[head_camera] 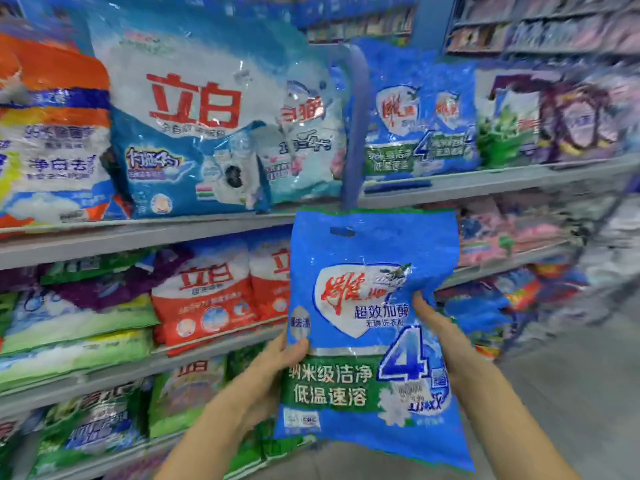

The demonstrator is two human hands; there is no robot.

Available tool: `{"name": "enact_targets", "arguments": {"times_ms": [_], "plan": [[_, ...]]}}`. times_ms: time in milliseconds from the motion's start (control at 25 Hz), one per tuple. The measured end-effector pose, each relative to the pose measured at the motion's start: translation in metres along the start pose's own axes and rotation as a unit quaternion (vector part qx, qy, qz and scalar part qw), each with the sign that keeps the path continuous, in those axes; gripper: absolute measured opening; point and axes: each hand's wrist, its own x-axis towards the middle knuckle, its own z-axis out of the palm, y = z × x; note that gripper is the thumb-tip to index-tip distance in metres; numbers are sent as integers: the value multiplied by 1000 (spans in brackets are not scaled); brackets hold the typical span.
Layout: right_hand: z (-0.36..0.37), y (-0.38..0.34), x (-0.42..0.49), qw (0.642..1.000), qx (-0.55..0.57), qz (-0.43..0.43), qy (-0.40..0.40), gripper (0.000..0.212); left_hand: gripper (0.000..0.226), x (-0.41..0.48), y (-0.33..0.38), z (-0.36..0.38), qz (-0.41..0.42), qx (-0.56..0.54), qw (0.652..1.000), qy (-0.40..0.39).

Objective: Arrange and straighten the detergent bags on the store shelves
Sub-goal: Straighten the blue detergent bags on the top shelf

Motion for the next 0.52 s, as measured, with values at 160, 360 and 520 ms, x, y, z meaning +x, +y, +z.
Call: {"name": "enact_targets", "arguments": {"times_ms": [160, 360, 520], "plan": [[-48, -50, -14, 991, -90, -70, 77, 65, 96, 61, -5, 65, -49, -159, 986, 29], [-117, -113, 6, 964, -23, -221, 145, 95, 66, 128, 20, 125, 31, -125, 992, -19], [-160, -171, 47, 948, -55, -268, 160, 82, 52, 191, 43, 158, 107, -71, 991, -25]]}}
